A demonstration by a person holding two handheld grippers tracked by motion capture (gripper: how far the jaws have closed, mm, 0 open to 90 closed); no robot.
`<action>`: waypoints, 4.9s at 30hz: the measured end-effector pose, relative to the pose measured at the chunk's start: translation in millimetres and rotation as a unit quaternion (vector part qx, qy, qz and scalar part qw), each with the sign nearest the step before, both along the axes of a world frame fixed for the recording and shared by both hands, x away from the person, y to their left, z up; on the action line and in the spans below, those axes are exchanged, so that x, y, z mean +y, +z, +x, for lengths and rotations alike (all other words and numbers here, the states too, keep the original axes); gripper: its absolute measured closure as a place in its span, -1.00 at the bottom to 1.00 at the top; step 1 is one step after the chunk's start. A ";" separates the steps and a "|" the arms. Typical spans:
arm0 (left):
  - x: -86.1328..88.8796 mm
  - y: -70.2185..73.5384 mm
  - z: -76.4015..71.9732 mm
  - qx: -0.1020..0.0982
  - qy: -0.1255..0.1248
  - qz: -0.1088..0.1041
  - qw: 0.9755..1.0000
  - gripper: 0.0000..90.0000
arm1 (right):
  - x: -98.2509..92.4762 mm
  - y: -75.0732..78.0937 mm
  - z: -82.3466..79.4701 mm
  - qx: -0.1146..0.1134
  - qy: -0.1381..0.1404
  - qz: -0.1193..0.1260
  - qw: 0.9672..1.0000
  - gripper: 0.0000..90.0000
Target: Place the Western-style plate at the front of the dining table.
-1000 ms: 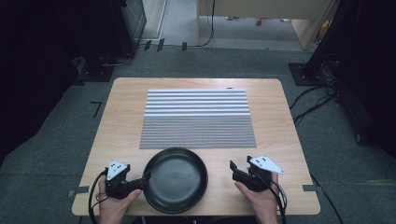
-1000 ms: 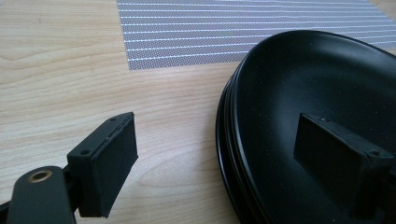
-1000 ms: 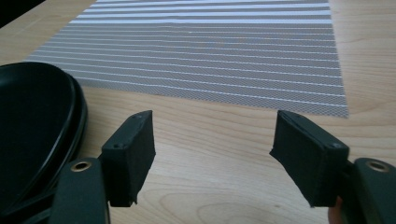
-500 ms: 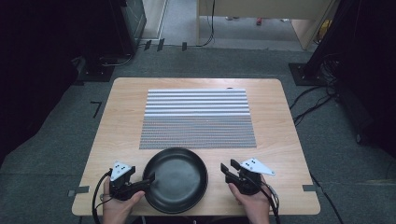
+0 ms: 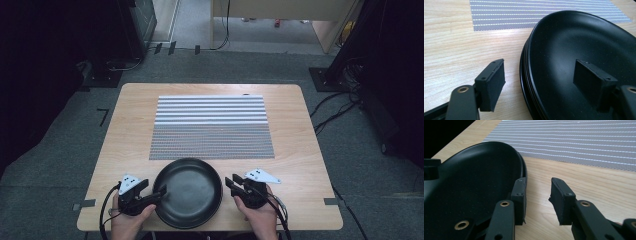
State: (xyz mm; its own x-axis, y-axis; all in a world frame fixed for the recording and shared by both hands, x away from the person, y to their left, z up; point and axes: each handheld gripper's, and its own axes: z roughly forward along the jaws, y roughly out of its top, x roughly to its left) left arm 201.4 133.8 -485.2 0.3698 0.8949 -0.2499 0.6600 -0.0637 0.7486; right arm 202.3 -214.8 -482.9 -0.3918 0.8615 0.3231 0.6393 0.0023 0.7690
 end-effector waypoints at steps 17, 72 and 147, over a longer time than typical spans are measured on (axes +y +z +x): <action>3.9 -2.3 -0.8 0.010 0.002 0.004 1.000 0.05 | 18.5 -8.1 5.5 0.025 -0.006 0.025 0.999 0.53; 19.7 -4.1 2.4 0.041 -0.013 -0.061 0.997 0.46 | 25.4 -24.3 3.7 0.100 -0.034 0.161 0.981 0.87; 23.0 22.8 36.7 0.074 -0.051 -0.129 0.988 0.72 | 11.1 -9.0 31.6 0.149 -0.064 0.255 0.953 0.89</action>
